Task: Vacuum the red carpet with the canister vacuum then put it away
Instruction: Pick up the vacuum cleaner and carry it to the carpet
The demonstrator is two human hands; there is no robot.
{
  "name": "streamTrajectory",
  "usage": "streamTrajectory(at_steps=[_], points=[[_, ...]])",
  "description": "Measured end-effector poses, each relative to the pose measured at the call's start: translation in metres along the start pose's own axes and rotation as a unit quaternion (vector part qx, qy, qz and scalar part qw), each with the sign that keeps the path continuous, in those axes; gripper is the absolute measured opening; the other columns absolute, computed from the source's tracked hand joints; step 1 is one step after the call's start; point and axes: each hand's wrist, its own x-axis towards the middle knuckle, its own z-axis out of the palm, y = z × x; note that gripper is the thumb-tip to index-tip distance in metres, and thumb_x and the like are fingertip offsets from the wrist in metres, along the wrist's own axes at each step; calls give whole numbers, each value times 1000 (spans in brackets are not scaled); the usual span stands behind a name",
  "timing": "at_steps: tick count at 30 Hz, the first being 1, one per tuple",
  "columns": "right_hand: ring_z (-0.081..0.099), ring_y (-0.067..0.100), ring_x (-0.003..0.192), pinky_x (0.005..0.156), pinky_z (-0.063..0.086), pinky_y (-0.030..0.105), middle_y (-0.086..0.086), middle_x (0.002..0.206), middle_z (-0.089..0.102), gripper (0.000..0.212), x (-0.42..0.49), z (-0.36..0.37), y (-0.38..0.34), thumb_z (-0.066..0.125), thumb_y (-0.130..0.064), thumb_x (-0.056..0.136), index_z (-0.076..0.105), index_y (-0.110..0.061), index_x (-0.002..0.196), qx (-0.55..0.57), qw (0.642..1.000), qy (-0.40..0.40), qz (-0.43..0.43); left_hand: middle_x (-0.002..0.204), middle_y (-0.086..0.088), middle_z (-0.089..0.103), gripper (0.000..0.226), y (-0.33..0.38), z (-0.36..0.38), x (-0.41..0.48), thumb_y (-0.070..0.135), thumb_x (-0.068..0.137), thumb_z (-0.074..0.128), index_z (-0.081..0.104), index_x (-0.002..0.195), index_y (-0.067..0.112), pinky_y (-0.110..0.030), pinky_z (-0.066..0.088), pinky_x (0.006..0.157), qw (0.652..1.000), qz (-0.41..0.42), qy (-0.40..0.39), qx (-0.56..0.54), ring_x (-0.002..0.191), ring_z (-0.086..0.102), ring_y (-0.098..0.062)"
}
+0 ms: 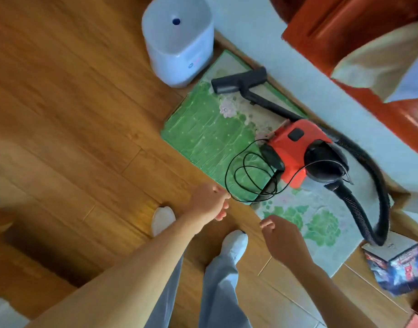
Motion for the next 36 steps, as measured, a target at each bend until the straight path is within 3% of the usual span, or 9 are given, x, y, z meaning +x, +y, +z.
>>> streamTrajectory(at_steps=[5, 9, 13, 18, 22, 26, 31, 34, 36], points=[[56, 12, 87, 72, 37, 25, -7, 95, 61, 22, 88, 66, 13, 49, -10, 94, 68, -20, 99, -3, 1000, 7, -3, 63, -6, 64, 11, -47, -7, 79, 7, 96, 60, 69, 94, 2, -26, 50, 42, 995, -50, 13, -89, 45, 57, -15], [57, 18, 113, 87, 42, 28, -1, 124, 60, 28, 147, 134, 32, 50, -10, 91, 61, -21, 115, -51, 998, -34, -20, 60, -6, 59, 11, -95, -2, 115, 6, 94, 63, 67, 84, 3, -26, 50, 45, 962, -141, 33, -234, 48, 54, -16], [42, 24, 127, 95, 39, 31, 4, 136, 39, 52, 192, 175, 49, 56, -11, 89, 40, -15, 138, -123, 991, -8, -50, 57, -3, 57, 8, -131, 15, 143, 9, 93, 64, 69, 90, 3, -27, 47, 51, 930, -186, 32, -315, 49, 52, -15], [22, 31, 143, 113, 27, 46, 12, 154, 20, 94, 251, 195, 76, 70, -20, 82, 8, -9, 152, -202, 978, 59, 4, 60, -1, 59, 15, -139, 37, 186, 11, 96, 59, 72, 94, 5, -25, 50, 50, 943, -153, -1, -295, 48, 55, -12], [49, 28, 116, 100, 39, 44, 9, 123, 52, 46, 272, 209, 97, 61, -14, 85, 44, -10, 127, -301, 946, 119, 5, 63, -2, 60, 18, -149, 50, 209, 10, 98, 55, 72, 94, 8, -23, 51, 47, 950, -136, -9, -282, 48, 56, -12], [60, 28, 90, 80, 48, 40, 7, 99, 60, 10, 260, 223, 104, 55, -13, 92, 62, -11, 100, -191, 968, 154, -56, 80, -7, 62, 10, -165, 58, 210, 12, 97, 59, 67, 102, 7, -28, 56, 55, 942, -157, 34, -293, 58, 62, -16], [56, 28, 92, 76, 50, 42, 9, 105, 54, 20, 238, 243, 95, 67, -7, 81, 60, -9, 100, -152, 957, 223, -109, 106, -6, 61, 12, -176, 70, 198, 20, 97, 61, 63, 109, 16, -43, 59, 86, 940, -178, 34, -289, 97, 65, -22], [48, 24, 113, 92, 44, 38, 5, 123, 47, 40, 248, 244, 104, 63, -11, 85, 49, -14, 122, -178, 969, 169, -23, 112, -8, 62, 17, -179, 74, 197, 17, 97, 61, 63, 113, 13, -43, 59, 86, 946, -178, 18, -271, 104, 65, -24], [49, 26, 113, 92, 46, 39, 7, 123, 48, 48, 256, 246, 111, 68, -12, 81, 49, -11, 125, -259, 952, 160, -25, 111, -9, 63, 11, -183, 71, 201, 15, 98, 59, 64, 107, 13, -43, 59, 85, 948, -177, 10, -265, 102, 66, -24]])
